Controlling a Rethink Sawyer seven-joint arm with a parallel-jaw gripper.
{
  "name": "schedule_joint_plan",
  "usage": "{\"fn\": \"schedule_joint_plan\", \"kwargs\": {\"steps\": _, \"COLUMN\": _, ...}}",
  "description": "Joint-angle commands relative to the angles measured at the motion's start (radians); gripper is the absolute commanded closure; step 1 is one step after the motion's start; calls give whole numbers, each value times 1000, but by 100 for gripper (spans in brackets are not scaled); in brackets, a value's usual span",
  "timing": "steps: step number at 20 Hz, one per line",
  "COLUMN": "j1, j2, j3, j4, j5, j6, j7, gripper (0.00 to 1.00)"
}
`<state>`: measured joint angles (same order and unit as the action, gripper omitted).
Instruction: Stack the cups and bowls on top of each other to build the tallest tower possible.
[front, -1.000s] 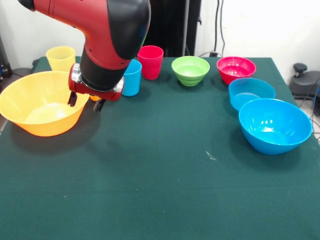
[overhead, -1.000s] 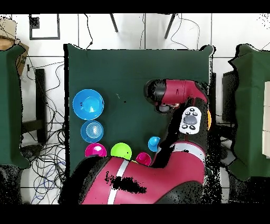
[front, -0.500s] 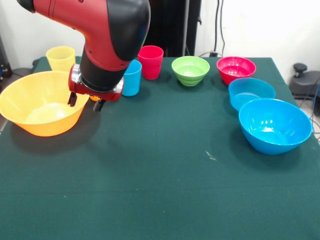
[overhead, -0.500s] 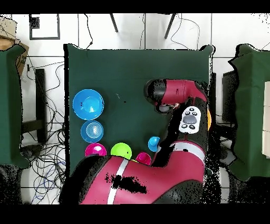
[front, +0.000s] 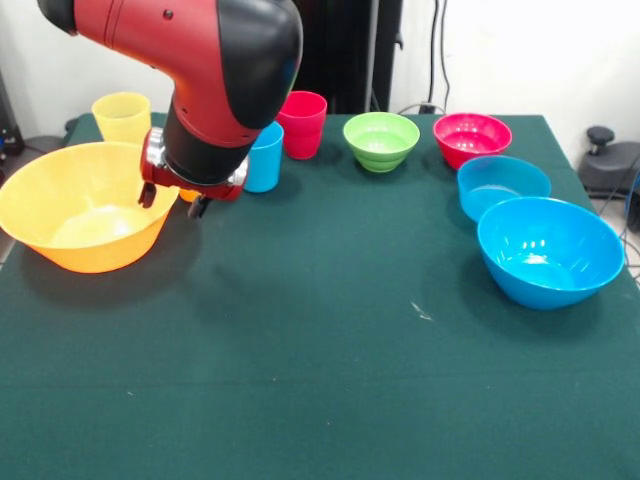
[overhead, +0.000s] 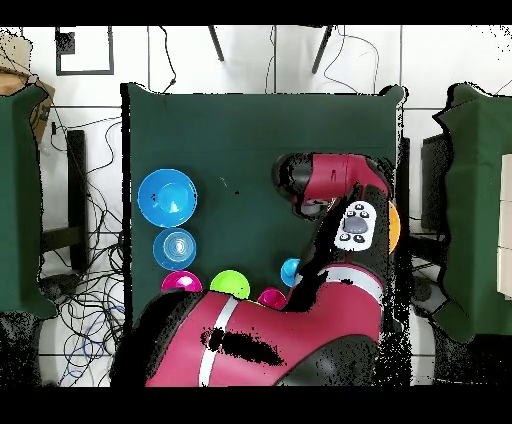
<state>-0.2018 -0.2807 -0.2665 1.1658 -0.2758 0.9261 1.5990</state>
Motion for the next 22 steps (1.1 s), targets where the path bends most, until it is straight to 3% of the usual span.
{"fn": "schedule_joint_plan", "kwargs": {"steps": 1, "j1": 35, "j2": 14, "j3": 50, "j4": -18, "j5": -48, "j6": 110, "j7": -20, "gripper": 0}}
{"fn": "schedule_joint_plan", "kwargs": {"steps": 10, "j1": 35, "j2": 53, "j3": 55, "j4": -51, "j5": -40, "j6": 85, "j7": -12, "gripper": 0}}
{"fn": "schedule_joint_plan", "kwargs": {"steps": 22, "j1": 24, "j2": 40, "j3": 66, "j4": -8, "j5": -42, "j6": 26, "j7": -22, "gripper": 0}}
